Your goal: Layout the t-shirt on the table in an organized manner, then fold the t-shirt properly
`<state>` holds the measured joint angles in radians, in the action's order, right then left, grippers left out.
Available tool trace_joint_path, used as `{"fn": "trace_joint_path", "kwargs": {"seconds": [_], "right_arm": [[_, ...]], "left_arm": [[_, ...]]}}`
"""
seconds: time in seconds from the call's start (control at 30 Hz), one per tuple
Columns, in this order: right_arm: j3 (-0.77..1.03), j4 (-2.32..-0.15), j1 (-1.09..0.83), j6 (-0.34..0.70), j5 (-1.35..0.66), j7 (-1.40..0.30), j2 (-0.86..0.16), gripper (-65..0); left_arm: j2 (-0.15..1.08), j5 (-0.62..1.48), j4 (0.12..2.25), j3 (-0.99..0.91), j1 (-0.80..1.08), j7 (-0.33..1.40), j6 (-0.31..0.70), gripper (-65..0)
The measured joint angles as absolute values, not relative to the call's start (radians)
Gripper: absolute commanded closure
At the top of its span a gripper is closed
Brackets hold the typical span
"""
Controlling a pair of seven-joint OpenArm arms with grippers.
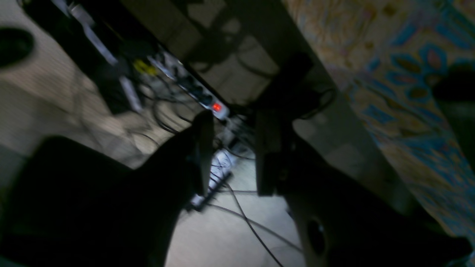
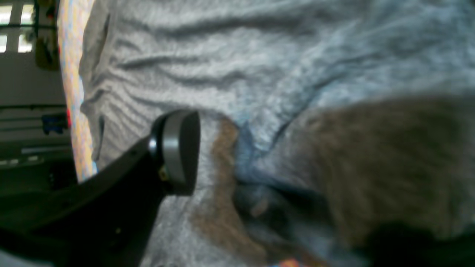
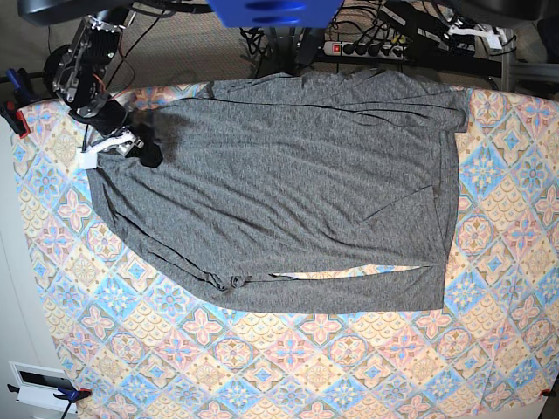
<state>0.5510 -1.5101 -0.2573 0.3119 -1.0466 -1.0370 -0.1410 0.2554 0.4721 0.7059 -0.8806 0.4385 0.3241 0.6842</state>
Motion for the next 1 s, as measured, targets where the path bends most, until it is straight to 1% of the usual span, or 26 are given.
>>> {"fn": "trace_joint_path", "kwargs": {"seconds": [0.13,0.37,0.63,0.8,0.87,1.0], "right_arm": [[0.541,-1.51,-0.257,0.311,-1.048,-1.035,-0.142,-34.5],[0.538,-1.51,-0.255,0.312,-1.048,-1.036,-0.141,-34.5],[0.538,-1.51,-0.255,0.311,-1.048,-1.036,-0.141,-34.5],[0.538,-1.51,-0.255,0.312,-1.048,-1.036,-0.141,-34.5],[0.538,-1.51,-0.255,0.312,-1.048,-1.036,-0.141,-34.5],[0.538,-1.51,-0.255,0.312,-1.048,-1.036,-0.141,-34.5]], "left_arm": [[0.288,0.427,0.707,-0.762,0.427,0.254,0.688,-18.7],[0.278,0.296,0.708,-0.626,0.429,0.01,0.689,-18.7],[0.272,0.269,0.705,-0.604,0.439,-0.199,0.686,-18.6],[0.227,0.136,0.705,-0.579,0.44,-0.313,0.692,-18.6],[0.209,0.052,0.704,-0.578,0.442,-0.329,0.694,-18.6],[0.196,-0.026,0.704,-0.579,0.447,-0.406,0.691,-18.4]]}}
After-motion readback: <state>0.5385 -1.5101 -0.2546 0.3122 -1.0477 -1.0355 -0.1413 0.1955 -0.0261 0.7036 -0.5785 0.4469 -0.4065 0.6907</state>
